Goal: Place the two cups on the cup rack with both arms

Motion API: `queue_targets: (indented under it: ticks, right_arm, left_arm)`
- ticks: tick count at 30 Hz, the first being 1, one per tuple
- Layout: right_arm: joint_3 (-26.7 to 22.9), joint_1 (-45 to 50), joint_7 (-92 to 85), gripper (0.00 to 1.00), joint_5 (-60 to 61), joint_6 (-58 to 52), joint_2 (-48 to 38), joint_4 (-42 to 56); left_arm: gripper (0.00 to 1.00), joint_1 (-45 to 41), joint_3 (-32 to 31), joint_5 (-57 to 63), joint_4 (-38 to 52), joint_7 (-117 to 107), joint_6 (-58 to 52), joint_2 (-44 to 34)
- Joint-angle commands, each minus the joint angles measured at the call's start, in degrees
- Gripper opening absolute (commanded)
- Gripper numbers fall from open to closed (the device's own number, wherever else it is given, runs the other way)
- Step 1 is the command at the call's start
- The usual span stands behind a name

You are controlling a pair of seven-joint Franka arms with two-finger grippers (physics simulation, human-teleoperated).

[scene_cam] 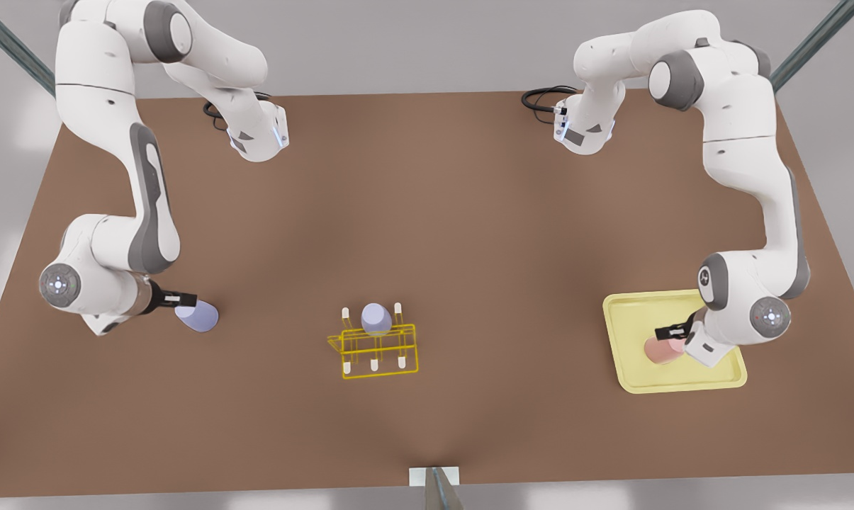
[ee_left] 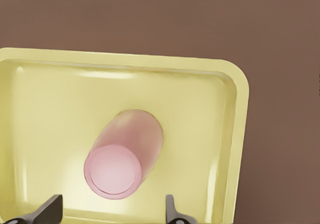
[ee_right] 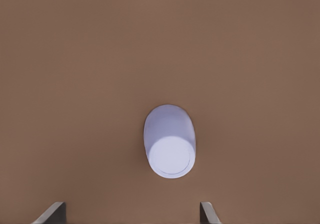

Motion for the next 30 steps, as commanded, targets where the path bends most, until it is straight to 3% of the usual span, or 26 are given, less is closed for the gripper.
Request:
queue_targets:
  ticks: [1, 10, 24, 26, 30]
  right_arm:
    - [0.0, -0.7, -3.5, 1.00, 0.6, 9.7, 0.3, -1.5]
    - [0.1, -4.6, -13.1, 1.00, 2.2, 31.0, 1.2, -14.2]
    - [0.6, -4.4, -14.3, 1.00, 4.6, 32.2, 3.3, -19.4]
    - [0.6, -4.3, -14.4, 1.00, 4.6, 32.2, 3.5, -19.9]
    - [0.6, -4.0, -14.3, 1.00, 4.5, 32.2, 4.3, -19.9]
  left_arm:
    - [1.00, 0.0, 0.0, 0.1, -0.6, 9.6, 10.9, 0.0]
    - [1.00, 1.4, 0.0, -3.1, -2.9, 14.8, 10.4, 0.3]
    - [1.00, 1.7, 0.1, -3.1, -3.1, 13.6, 13.8, 5.3]
    - [0.92, 1.7, 0.0, -3.1, -3.0, 13.6, 13.8, 5.3]
    - [0.90, 1.8, 0.0, -3.1, -3.0, 13.5, 13.8, 4.8]
